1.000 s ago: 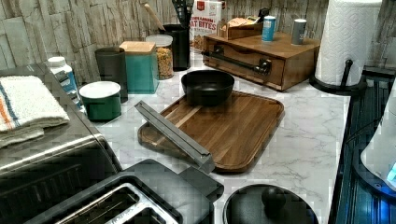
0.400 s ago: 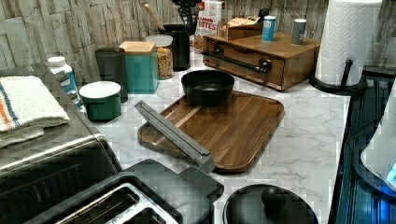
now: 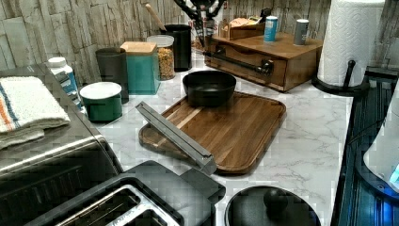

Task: Pick up the bowl.

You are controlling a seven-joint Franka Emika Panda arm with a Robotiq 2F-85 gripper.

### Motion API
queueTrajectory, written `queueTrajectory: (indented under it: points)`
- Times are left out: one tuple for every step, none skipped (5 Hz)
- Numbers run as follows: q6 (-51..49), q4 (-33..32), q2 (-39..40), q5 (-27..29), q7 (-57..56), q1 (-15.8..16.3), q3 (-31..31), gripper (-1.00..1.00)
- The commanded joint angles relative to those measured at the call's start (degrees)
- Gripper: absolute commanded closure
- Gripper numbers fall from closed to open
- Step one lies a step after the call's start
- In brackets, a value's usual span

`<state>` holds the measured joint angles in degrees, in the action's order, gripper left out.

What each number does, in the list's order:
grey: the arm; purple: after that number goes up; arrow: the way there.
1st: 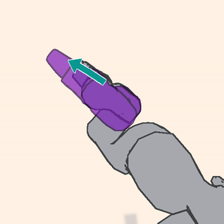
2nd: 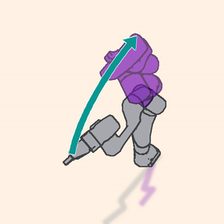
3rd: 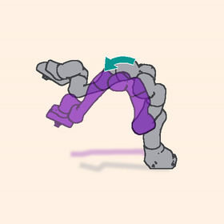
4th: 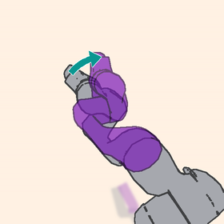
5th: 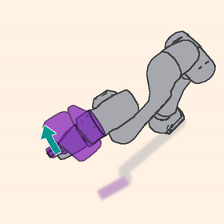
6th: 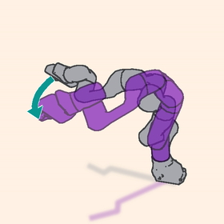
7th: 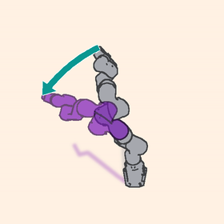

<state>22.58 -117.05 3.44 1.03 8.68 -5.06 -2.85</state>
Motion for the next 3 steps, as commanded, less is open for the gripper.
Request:
queueTrajectory:
  points:
    - [2.6,-4.0,-3.3,1.2,-7.3,-4.9,-5.4,-1.0]
    - [7.8,-8.6,-3.6,2.5,-12.8,-4.4,-4.6,-1.0]
    - [10.4,-10.9,-2.4,4.7,-18.7,-6.0,-2.8,-1.0]
